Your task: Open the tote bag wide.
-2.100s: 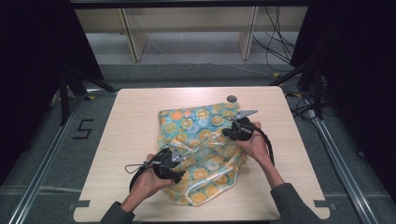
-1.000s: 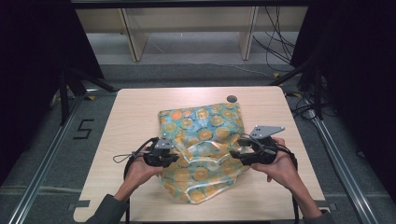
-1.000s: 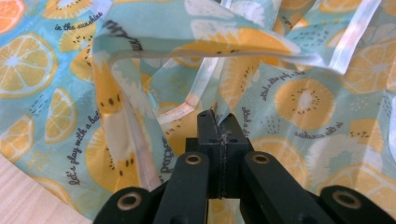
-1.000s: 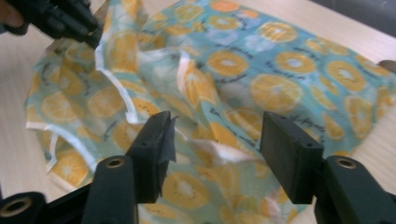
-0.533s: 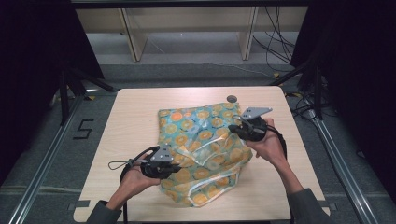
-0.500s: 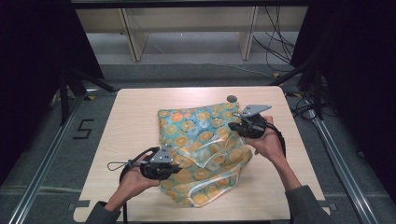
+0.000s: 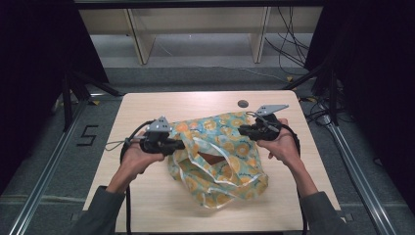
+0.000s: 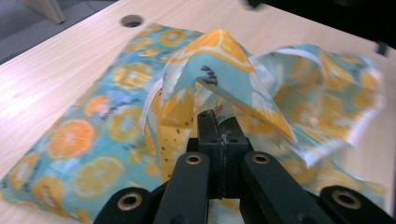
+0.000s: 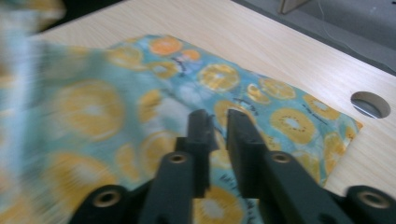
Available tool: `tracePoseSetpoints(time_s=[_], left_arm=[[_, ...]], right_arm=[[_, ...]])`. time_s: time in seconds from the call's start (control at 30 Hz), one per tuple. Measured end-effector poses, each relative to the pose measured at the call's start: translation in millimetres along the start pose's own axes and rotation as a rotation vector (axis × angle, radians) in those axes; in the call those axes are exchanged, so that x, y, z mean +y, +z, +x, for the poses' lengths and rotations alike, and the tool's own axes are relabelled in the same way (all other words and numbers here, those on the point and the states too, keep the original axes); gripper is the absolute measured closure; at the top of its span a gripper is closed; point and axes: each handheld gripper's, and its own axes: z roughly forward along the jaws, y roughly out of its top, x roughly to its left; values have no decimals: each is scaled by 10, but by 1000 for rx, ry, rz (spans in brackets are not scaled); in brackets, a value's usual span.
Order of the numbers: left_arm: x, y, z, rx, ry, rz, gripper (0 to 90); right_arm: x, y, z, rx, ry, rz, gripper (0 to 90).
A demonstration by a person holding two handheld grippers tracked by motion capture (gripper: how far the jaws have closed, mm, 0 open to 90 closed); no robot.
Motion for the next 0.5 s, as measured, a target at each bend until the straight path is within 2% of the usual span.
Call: tracePoseSetpoints(time_s=[0.03, 0.07, 0.1, 0.13, 0.17, 0.2, 0.23, 0.27, 0.3, 0.33, 0.37, 0.43, 0.47, 0.5], left_arm=[[25, 31, 59, 18, -22, 4, 896], [50, 52, 132, 24, -17, 22, 896], [68, 82, 190, 31, -38, 21, 896], [80, 108, 243, 38, -71, 23, 895], [93, 125, 309, 43, -69, 36, 896], [94, 156, 348, 50, -97, 27, 895], [98, 175, 390, 45, -108, 38, 896], [99, 195, 435, 51, -103, 53, 896], [96, 217, 447, 49, -125, 40, 896], [92, 223, 474, 52, -124, 49, 895], [88, 242, 483, 50, -142, 40, 895], [87, 247, 512, 51, -133, 60, 895], [85, 260, 509, 52, -150, 45, 895], [84, 252, 525, 51, -140, 60, 895]], right_arm=[[-19, -38, 44, 4, 13, -17, 722], [-35, -77, 61, 0, -13, -30, 691], [-48, -140, 105, 21, -7, -23, 661], [-67, -184, 148, 43, -12, -44, 633], [-86, -228, 187, 49, -19, -53, 609], [-108, -267, 231, 55, -31, -62, 588], [-128, -307, 277, 62, -50, -60, 574], [-147, -338, 344, 93, -56, -60, 561], [-174, -352, 390, 81, -121, -48, 547], [-197, -367, 446, 87, -118, -39, 532], [-221, -359, 491, 101, -151, -35, 504], [-278, -326, 597, 115, -207, -20, 431], [-306, -320, 654, 111, -204, -1, 413], [-331, -289, 707, 129, -227, -7, 407]])
